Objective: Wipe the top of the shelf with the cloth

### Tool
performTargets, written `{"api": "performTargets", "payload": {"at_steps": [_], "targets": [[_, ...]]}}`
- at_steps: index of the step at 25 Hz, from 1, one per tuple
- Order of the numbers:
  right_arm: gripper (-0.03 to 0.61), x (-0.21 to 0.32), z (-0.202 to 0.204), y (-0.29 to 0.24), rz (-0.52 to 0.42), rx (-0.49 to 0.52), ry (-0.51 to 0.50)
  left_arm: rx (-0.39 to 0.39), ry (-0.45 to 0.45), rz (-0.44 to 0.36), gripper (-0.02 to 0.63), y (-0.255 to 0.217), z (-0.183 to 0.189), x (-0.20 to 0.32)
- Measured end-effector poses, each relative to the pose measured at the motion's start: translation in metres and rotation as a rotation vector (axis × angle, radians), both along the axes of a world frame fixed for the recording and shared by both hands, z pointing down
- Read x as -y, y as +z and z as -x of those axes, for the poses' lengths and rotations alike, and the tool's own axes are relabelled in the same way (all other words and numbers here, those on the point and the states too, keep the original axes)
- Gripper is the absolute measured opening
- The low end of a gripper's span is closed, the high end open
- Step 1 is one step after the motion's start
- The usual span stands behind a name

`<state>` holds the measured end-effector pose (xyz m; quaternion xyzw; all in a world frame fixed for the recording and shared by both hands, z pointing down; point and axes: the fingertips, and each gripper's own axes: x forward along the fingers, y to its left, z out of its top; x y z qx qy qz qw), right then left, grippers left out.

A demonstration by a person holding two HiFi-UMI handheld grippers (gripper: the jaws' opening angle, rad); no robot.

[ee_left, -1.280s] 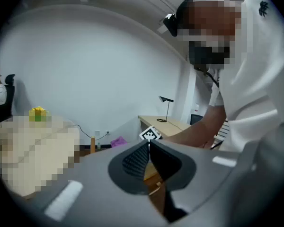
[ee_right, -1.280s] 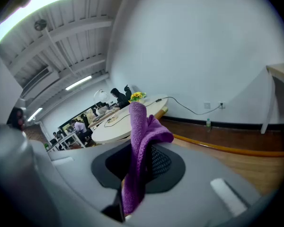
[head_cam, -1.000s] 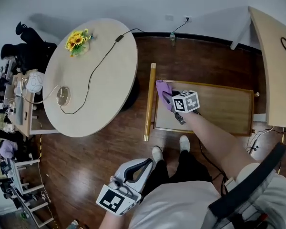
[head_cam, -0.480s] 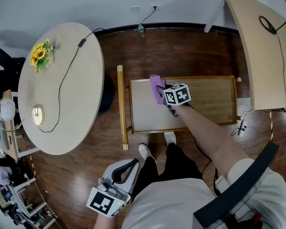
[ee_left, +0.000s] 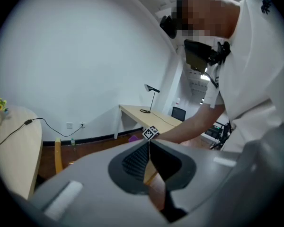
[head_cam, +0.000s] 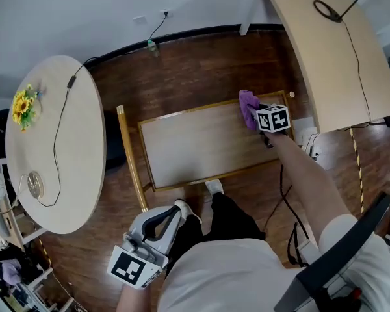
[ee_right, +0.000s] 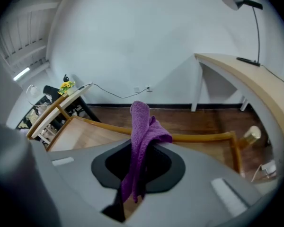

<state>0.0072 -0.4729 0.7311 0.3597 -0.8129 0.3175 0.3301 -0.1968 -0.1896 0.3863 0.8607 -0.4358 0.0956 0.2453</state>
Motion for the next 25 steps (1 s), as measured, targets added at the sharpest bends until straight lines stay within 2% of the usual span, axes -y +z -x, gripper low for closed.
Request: {"api": "performTargets", "payload": {"at_steps": [4, 6, 9, 11, 13, 16, 21, 25], "targets": [[0.051, 0.018, -0.089, 0.003, -0.011, -0.114, 0.092, 0.0, 0.028, 0.015, 0.026, 0.004, -0.012, 0.001], [0.051, 0.022, -0.118, 0.0, -0.013, -0.156, 0.122, 0.007, 0.045, 0.03, 0.026, 0.007, -0.015, -0.003], [0.051, 0.02, -0.13, -0.008, -0.024, -0.155, 0.14, 0.018, 0.054, 0.029, 0.026, 0.005, -0.019, -0.006], [0.051, 0.01, -0.117, -0.02, -0.036, -0.109, 0.133, 0.017, 0.051, 0.02, 0.026, 0.004, -0.02, -0.009], [0.051, -0.012, -0.081, -0.034, -0.04, -0.034, 0.1, 0.01, 0.038, 0.013, 0.026, 0.003, -0.015, -0.014], [0.051, -0.066, 0.008, -0.05, -0.013, 0.089, -0.014, 0.001, 0.015, 0.01, 0.026, 0.003, -0.002, -0.025], [0.051, -0.176, 0.17, -0.056, 0.095, 0.267, -0.22, -0.004, -0.004, 0.008, 0.026, 0.003, 0.015, -0.049], [0.051, -0.245, 0.27, -0.059, 0.204, 0.373, -0.292, 0.0, -0.001, 0.017, 0.026, 0.003, 0.024, -0.071]]}}
